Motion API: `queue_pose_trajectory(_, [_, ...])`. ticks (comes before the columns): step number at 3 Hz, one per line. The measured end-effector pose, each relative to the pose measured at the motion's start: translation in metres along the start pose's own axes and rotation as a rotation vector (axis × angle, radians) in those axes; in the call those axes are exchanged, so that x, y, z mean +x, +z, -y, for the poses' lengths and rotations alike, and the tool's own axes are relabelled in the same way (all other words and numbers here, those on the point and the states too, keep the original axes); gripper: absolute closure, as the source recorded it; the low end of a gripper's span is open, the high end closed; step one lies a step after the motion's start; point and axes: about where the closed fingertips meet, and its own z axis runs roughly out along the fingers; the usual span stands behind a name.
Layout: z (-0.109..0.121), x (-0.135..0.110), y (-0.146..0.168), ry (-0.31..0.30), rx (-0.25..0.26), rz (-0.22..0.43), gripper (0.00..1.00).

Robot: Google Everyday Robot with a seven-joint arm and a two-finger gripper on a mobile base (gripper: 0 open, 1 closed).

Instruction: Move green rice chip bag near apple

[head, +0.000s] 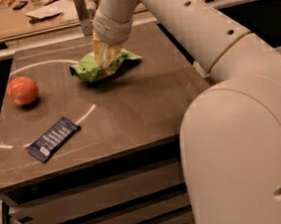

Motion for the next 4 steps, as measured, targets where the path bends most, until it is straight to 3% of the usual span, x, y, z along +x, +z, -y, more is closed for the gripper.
queue_pose_trajectory(2, [-0.004,-0.037,0.009,-0.080,0.000,0.051,1.00])
queue_pose_trajectory(4, [0.005,-0.089,0.021,-0.217,0.018,0.079,1.00])
